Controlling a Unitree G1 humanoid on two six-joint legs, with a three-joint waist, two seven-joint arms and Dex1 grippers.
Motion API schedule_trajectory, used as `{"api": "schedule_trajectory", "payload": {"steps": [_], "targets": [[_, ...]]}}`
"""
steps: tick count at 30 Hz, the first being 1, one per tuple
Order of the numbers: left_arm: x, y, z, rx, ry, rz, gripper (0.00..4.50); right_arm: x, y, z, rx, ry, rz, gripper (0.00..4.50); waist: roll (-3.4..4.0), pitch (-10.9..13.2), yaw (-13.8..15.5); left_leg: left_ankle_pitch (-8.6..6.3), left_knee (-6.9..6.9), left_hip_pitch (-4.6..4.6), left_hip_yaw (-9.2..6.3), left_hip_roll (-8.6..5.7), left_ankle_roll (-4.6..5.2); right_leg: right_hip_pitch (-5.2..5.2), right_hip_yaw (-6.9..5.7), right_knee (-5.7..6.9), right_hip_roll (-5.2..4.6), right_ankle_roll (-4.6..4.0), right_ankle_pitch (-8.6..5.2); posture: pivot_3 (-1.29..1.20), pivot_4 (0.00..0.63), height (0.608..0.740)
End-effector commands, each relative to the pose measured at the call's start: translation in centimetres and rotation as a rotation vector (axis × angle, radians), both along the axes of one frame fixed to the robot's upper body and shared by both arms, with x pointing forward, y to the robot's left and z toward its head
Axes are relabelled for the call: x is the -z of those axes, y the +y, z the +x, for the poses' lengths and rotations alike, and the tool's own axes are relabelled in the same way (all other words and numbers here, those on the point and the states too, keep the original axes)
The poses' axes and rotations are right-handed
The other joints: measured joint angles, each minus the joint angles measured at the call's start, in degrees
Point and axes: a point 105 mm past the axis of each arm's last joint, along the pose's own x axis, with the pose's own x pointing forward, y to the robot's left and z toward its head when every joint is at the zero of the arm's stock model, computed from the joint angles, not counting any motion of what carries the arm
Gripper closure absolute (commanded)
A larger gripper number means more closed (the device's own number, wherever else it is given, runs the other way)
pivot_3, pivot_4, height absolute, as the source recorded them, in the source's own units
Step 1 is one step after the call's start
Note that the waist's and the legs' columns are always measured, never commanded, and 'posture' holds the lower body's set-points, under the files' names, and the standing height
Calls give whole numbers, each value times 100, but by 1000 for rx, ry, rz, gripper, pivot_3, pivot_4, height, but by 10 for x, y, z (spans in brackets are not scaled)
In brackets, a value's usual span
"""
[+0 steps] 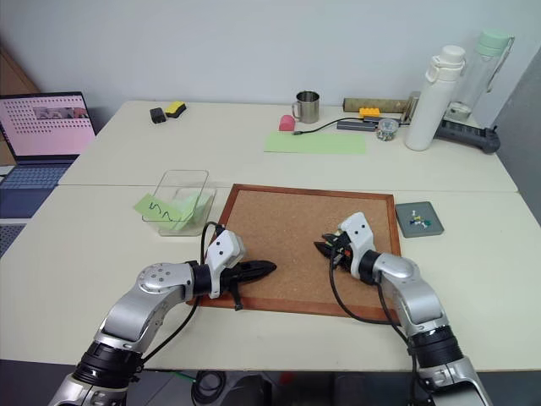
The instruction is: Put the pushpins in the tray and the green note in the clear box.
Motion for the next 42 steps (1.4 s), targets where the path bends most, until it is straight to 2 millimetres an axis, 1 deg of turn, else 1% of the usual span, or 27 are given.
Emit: {"api": "schedule_trajectory", "payload": {"steps": [1, 2, 3, 4, 7, 8, 12, 15, 19, 20, 22, 25, 28, 29, 32, 34, 35, 39, 42], "targets": [[1, 2, -2, -10, 8, 7, 4500, -5, 3, 0, -22, -19, 11, 4267, 0, 0, 0, 0, 0, 0, 0, 0, 0, 0, 0, 0, 0, 0, 0, 0, 150, 740], [1, 2, -2, -11, 8, 7, 4500, -7, 3, 0, -21, -23, 16, 4450, 0, 0, 0, 0, 0, 0, 1, 0, 0, 0, 0, 0, 0, 0, 0, 0, 150, 740], [1, 2, -1, -12, 8, 8, 4500, -10, 2, 1, -17, -30, 24, 4495, 0, 0, -1, 0, 0, 0, 1, 0, 0, 0, 0, -1, 0, 0, 0, 0, 150, 740], [1, 2, -1, -12, 8, 8, 4500, -13, 2, 2, -13, -40, 31, 4495, 0, 0, 0, 0, 0, 0, 1, 0, 0, 0, 0, -1, 0, 0, 0, 0, 150, 740], [1, 2, 0, -11, 8, 9, 4500, -34, -1, 2, -10, -107, 60, 4495, 0, 0, 0, 0, 0, 0, 0, 0, 0, 0, 0, 0, 0, 0, 0, 0, 150, 740], [1, 2, 0, -11, 9, 9, 4500, -41, 0, 0, -27, -130, 67, 4495, 0, 0, 0, 0, 0, 0, 1, 0, 0, 0, 0, 0, 0, 0, 0, 0, 150, 740], [-1, 3, 3, -24, 18, -17, 4500, -59, 5, -9, -85, -190, 46, 4495, 2, 2, 4, 0, 0, -4, 0, 0, 0, -4, 0, -1, 0, 0, 0, 0, 150, 740], [-12, 9, 16, -63, -9, -47, 4500, -70, 2, -11, -116, -250, -14, 4495, 0, 2, 7, 0, 1, -3, -2, -1, 0, -3, -1, 1, 0, 0, 0, 0, 150, 740], [-34, 18, 35, -106, -23, -126, 4500, -72, 0, -14, -195, -327, -162, 4495, -5, 4, 5, 0, 4, -3, -6, -3, 0, 0, -6, -1, 0, 0, 0, 0, 150, 740], [-38, 19, 38, -111, -23, -142, 4189, -72, 0, -15, -208, -338, -181, 4500, -6, 5, 3, 0, 3, -5, -6, -2, 0, -1, -7, -2, 0, 0, 0, 0, 150, 740], [-56, 22, 45, -118, -4, -224, 3909, -70, 0, -18, -265, -381, -257, 4500, -7, 6, 5, 0, 1, -10, -5, -2, 0, -6, -7, -6, 0, 0, 0, 0, 150, 740], [-86, 23, 58, -143, 44, -402, 3381, -71, 3, -23, -336, -428, -309, 4500, -13, 10, 3, 0, 3, -14, -6, -2, 0, -8, -9, -6, 0, 0, 0, 0, 150, 740], [-106, 14, 56, -88, 130, -515, 2822, -67, 5, -29, -432, -472, -388, 4500, -15, 11, -2, 0, 8, -14, -7, -2, 0, -6, -10, -3, -1, 0, 0, 0, 150, 740], [-111, 12, 55, -75, 152, -540, 2702, -66, 6, -31, -457, -484, -407, 4500, -15, 11, -7, 0, 8, -14, -7, -2, -1, -5, -10, -3, -1, 0, 0, 0, 150, 740], [-126, -1, 50, -12, 240, -624, 2102, -71, 11, -33, -507, -523, -419, 4500, -17, 12, -29, 3, 8, -13, -6, -3, -5, -5, -9, -5, -1, 0, 0, 0, 150, 740], [-130, -10, 45, 32, 308, -656, 1661, -74, 16, -34, -544, -559, -436, 4500, -18, 13, -39, 6, 10, -13, -9, -2, -11, -5, -10, -3, -1, 0, 0, 0, 150, 740], [-130, -15, 40, 58, 341, -658, 1517, -76, 19, -35, -563, -578, -445, 4500, -18, 13, -42, 9, 11, -13, -10, -2, -16, -4, -10, -1, -1, 0, 0, 0, 150, 740], [-123, -29, 24, 142, 423, -612, 1517, -84, 33, -39, -622, -649, -468, 4500, -18, 13, -79, 11, 12, -12, -13, -2, -20, -4, -11, 0, -1, 0, 0, 0, 150, 740], [-118, -35, 24, 141, 427, -602, 1517, -90, 42, -40, -647, -683, -460, 4500, -18, 13, -85, 14, 12, -12, -14, -1, -26, -5, -11, -1, -1, 0, 0, 0, 150, 740]]}}
